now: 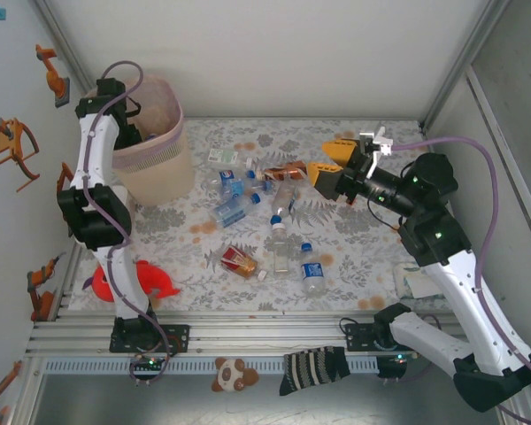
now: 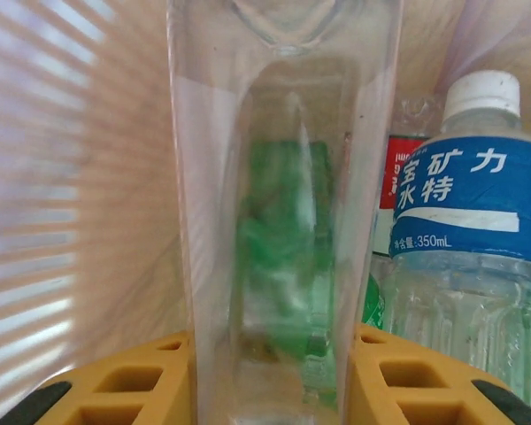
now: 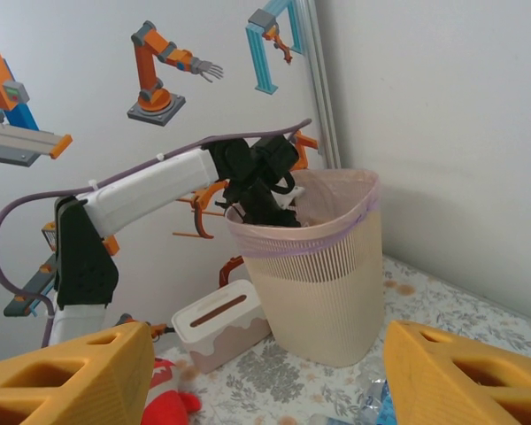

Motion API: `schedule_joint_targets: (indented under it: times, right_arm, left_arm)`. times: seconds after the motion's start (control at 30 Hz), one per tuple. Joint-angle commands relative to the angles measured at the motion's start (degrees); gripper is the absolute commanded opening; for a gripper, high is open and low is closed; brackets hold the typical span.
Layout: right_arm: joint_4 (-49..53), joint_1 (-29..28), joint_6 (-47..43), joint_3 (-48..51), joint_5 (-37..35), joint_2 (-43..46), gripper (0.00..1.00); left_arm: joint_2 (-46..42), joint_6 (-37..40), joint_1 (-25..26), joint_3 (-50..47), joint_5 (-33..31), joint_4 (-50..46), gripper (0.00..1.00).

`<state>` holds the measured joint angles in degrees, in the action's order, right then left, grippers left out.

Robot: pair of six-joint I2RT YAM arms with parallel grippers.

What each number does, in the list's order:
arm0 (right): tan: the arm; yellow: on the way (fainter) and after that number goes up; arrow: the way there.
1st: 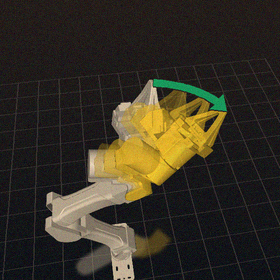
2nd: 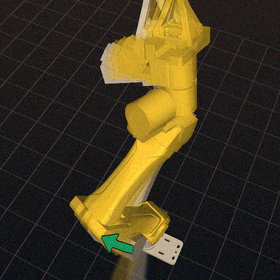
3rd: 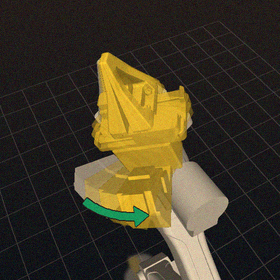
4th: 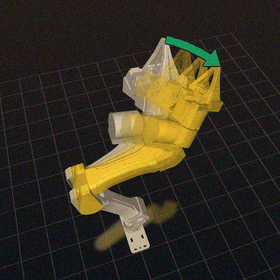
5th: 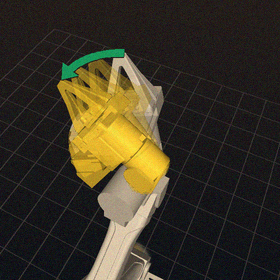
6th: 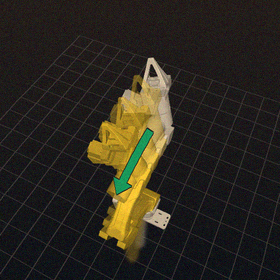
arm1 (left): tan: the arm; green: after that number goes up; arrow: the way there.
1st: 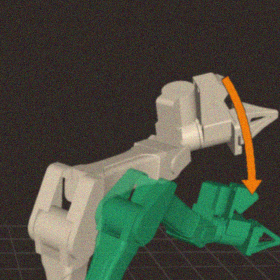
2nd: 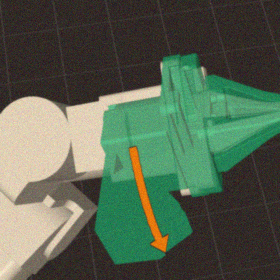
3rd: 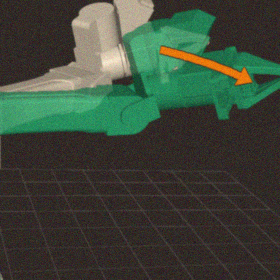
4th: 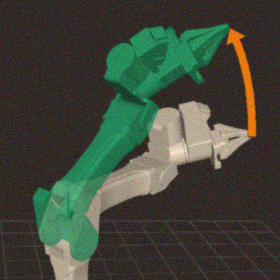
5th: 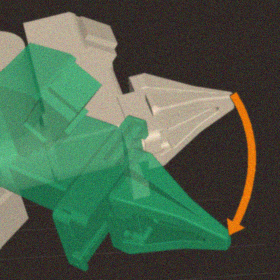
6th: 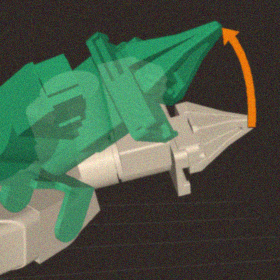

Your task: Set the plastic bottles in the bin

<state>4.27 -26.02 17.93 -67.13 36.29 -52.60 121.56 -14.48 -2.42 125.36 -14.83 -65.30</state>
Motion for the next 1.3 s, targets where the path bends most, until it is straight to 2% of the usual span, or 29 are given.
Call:
schedule_joint_targets:
  times: [0.0,0.27,0.43,0.63,0.97,1.27]
  right_arm:
    - [0.12,-0.08,-1.06,-0.5,-0.35,0.28,0.68]
    - [0.8,-0.08,-1.41,-0.54,-0.48,0.91,0.68]
    - [1.22,-0.08,-1.55,-0.72,-0.62,1.31,0.68]
    - [1.04,-0.08,-1.34,-0.76,-0.75,1.41,0.68]
    - [-1.38,-0.08,0.7,-0.28,-0.34,0.65,0.68]
    - [-1.17,-0.08,2.02,0.58,-1.89,0.29,0.68]
  left_arm:
    - [1.93,-1.25,-0.4,2.06,2.64,-2.73,0.31]
    - [6.4,-1.92,-1.36,2.34,8.28,-2.64,0.37]
    - [6.65,-2.56,-1.45,3.44,10.84,-2.56,0.47]
    - [3.45,-2.75,-1.45,4.91,13.82,-1.66,0.59]
    - [-2.07,-2.66,-0.84,7.26,18.92,-1.59,0.71]
    - [-7.8,-1.31,-0.01,6.81,23.88,0.5,0.72]
